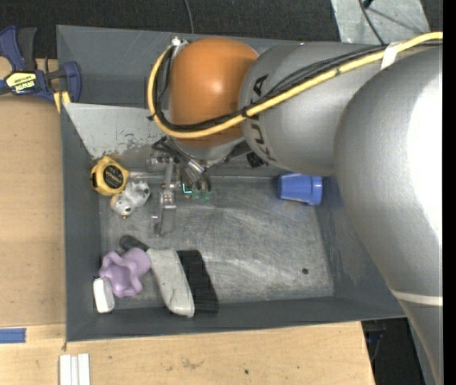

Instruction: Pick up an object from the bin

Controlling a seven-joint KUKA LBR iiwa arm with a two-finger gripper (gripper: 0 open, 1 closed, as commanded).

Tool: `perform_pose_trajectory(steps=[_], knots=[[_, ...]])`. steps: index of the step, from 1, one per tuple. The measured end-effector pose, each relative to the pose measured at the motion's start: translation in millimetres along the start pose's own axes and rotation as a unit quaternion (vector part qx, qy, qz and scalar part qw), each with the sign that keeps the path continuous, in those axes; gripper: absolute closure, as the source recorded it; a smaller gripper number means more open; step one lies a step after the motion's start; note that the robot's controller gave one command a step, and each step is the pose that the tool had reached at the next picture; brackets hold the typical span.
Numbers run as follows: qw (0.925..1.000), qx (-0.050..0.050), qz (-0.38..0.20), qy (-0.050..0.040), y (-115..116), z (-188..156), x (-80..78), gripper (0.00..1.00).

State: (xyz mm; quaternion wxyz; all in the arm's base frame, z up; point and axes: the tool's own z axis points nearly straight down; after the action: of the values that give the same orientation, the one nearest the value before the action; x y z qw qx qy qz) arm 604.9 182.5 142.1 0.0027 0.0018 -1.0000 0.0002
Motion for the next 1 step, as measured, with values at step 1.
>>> perform_pose_trajectory(steps=[1], knots=[[1.0000, -0.001, 0.001, -0.0039, -0.6, -4.8, -2.1, 0.00]])
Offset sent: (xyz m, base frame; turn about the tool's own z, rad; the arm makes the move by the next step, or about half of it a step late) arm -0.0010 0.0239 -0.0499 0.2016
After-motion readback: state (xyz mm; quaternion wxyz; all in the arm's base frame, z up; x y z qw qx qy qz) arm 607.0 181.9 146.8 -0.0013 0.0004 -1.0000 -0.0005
